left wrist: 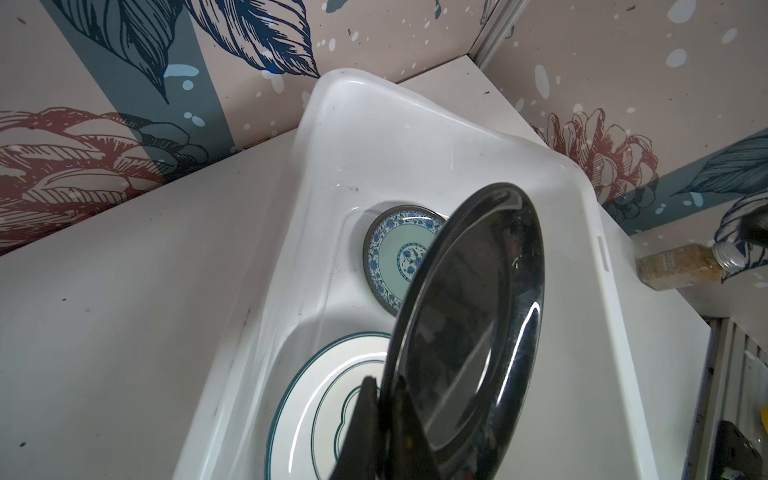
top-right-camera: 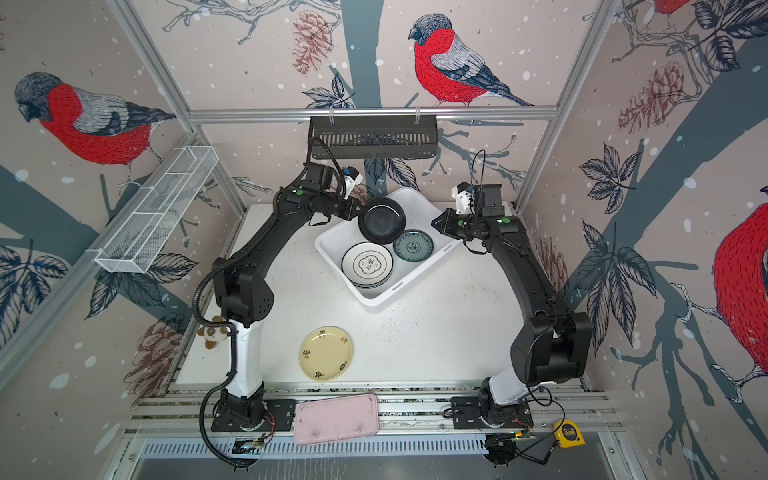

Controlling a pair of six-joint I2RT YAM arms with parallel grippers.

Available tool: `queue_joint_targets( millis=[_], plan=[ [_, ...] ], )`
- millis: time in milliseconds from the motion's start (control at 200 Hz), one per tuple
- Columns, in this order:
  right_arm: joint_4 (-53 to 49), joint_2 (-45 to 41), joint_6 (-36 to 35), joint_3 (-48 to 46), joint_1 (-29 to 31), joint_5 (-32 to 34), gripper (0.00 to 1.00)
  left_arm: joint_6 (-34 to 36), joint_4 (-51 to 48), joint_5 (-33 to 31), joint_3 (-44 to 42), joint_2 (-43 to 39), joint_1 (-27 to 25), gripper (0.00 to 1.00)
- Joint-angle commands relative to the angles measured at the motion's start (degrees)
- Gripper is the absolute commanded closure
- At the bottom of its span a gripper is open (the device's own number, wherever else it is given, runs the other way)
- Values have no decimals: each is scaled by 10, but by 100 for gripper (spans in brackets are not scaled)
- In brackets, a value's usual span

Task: Place the plates into the plastic bin on the countertop
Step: 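Move the black plate over the blue-floral plate in the bin with the left gripper, then lower the black plate onto the blue-floral plate with the left gripper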

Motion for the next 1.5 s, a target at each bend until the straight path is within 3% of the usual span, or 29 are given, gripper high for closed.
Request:
queue_joint_targets(
  millis=[0, 640, 1496],
  plan=[
    [-12, -17, 8, -12, -1, 12, 78, -55, 84, -26, -7, 10, -11, 100],
    [-6, -103, 53, -92, -1, 33, 77, -124, 125, -45, 71, 150, -66, 100],
    [-36, -130, 78, -96, 17, 50, 77, -119, 151, -51, 117, 247, -91, 100]
  ],
)
